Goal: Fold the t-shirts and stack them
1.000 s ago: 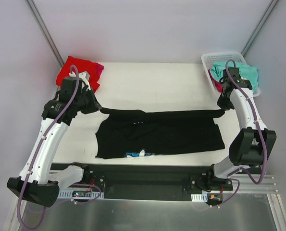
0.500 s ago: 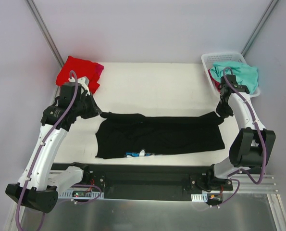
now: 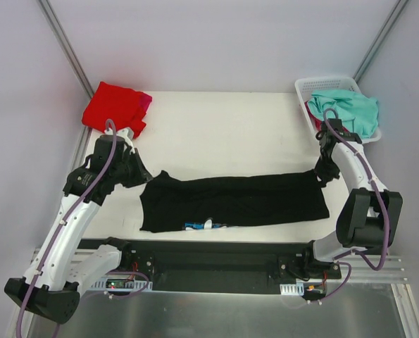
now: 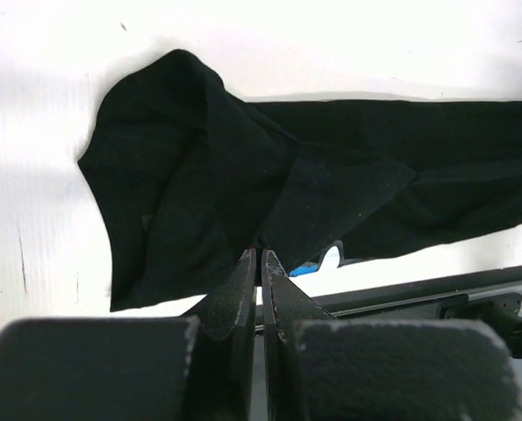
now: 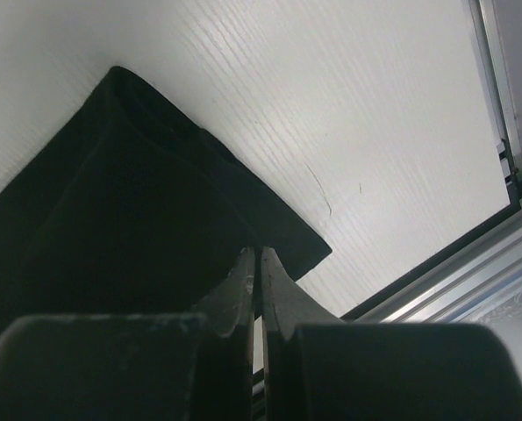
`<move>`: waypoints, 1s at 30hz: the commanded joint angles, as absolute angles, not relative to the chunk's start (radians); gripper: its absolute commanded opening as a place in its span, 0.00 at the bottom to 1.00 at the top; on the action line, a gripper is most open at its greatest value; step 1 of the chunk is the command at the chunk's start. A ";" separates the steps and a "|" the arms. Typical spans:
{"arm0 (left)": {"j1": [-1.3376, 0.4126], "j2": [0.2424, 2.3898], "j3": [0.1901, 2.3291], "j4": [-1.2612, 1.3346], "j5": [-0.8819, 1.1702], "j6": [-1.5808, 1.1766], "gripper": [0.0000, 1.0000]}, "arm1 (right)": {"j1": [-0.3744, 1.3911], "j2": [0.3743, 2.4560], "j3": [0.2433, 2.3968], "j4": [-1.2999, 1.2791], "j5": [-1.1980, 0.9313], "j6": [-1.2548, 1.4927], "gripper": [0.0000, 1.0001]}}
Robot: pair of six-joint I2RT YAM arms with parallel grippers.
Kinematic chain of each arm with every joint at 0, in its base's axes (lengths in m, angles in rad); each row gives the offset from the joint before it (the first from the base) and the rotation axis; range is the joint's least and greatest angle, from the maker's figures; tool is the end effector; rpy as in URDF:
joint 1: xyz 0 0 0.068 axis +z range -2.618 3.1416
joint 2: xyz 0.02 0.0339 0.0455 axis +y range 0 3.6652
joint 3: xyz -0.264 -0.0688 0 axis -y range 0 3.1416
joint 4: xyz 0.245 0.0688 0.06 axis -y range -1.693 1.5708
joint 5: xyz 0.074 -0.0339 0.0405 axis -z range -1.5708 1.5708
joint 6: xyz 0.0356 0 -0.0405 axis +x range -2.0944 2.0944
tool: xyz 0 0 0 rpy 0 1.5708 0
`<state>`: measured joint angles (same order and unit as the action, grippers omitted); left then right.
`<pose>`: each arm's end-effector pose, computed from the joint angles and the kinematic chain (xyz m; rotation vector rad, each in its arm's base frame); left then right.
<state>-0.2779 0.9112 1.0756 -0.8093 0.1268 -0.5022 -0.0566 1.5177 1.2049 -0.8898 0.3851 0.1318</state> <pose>0.1694 -0.0530 0.3557 -0.1825 2.2626 -0.5638 0.2948 -0.0301 0.2590 0.3537 2.6956 -0.5103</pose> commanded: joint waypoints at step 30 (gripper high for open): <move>-0.305 0.721 0.697 -0.795 0.106 -0.703 0.17 | -0.064 1.396 0.913 -0.790 0.365 0.219 0.02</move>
<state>-0.2958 0.7380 0.7250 -0.8024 0.1207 -0.6586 -0.0574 1.4384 0.9318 -0.7982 0.3801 0.2058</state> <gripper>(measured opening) 0.012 0.025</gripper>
